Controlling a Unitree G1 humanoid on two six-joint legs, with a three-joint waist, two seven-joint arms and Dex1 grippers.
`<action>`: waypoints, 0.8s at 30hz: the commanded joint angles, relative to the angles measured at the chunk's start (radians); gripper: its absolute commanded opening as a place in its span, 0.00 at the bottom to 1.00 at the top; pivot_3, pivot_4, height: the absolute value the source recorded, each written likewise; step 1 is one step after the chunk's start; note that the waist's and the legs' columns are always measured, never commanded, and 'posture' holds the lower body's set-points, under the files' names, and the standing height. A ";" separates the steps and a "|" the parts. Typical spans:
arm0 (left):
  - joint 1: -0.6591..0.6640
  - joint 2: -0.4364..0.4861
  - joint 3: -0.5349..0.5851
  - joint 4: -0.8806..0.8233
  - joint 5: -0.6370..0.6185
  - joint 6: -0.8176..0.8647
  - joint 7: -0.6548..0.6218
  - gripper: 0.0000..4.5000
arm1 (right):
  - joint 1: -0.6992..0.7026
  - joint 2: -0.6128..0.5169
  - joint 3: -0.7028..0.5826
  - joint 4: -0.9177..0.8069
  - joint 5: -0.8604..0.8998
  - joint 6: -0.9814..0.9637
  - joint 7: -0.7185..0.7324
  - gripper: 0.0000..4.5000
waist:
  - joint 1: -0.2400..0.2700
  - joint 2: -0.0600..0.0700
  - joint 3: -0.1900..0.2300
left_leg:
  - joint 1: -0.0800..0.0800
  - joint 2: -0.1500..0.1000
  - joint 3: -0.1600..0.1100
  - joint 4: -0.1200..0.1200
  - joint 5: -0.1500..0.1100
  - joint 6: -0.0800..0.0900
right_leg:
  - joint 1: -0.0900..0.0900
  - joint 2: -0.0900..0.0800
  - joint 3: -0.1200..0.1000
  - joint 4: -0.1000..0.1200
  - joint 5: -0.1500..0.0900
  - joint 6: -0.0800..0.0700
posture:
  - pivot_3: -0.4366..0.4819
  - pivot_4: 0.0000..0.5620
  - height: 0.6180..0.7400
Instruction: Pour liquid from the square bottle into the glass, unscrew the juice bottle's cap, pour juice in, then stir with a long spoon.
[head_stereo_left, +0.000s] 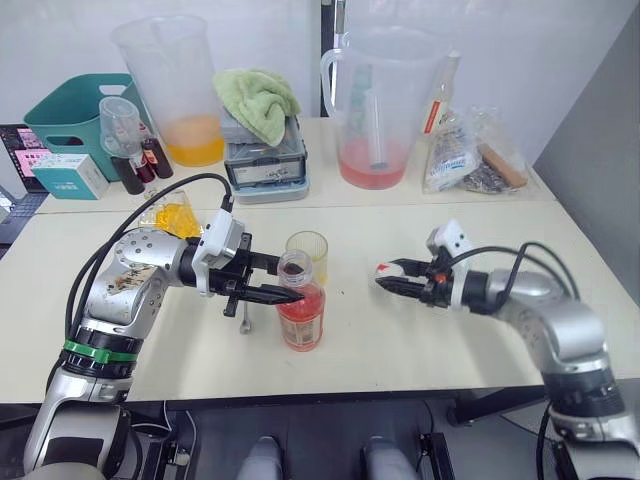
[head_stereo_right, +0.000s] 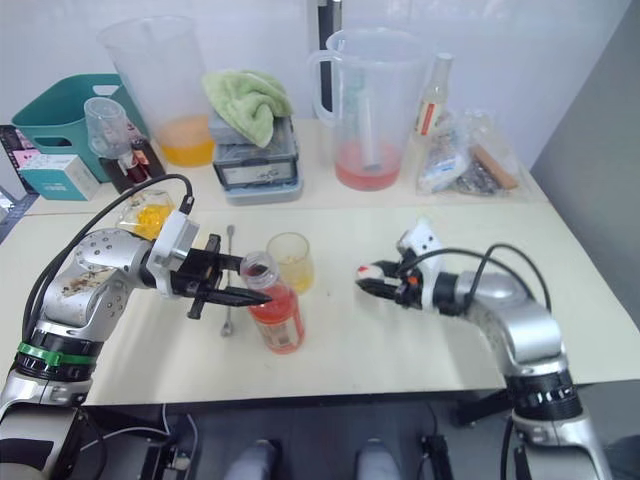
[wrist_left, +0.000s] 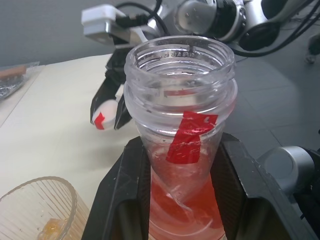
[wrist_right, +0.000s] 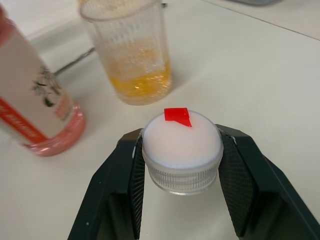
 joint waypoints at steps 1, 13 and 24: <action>0.032 0.013 -0.027 0.019 0.049 0.010 0.000 0.30 | 0.098 0.048 -0.005 0.033 -0.104 -0.175 -0.115 0.38 | 0.001 0.000 0.000 | 0.000 0.000 0.000 0.000 0.000 0.000 | 0.001 0.000 0.000 -0.001 0.000 0.000 | 0.48 0.27 1.00; 0.025 0.014 -0.007 -0.005 0.024 0.036 0.018 0.30 | 0.205 0.130 -0.003 0.193 -0.145 -0.322 -0.170 0.38 | 0.004 0.000 0.000 | 0.012 0.000 0.000 -0.003 0.000 0.000 | 0.013 0.000 0.000 -0.004 0.000 0.000 | 0.48 0.27 1.00; -0.032 0.110 0.129 -0.062 -0.129 0.208 -0.005 0.30 | 0.162 0.115 -0.026 -0.025 -0.056 -0.244 -0.149 0.99 | 0.000 0.000 0.002 | 0.008 0.000 0.000 -0.003 0.000 0.000 | 0.009 0.000 0.000 -0.004 0.000 0.000 | 0.48 0.27 1.00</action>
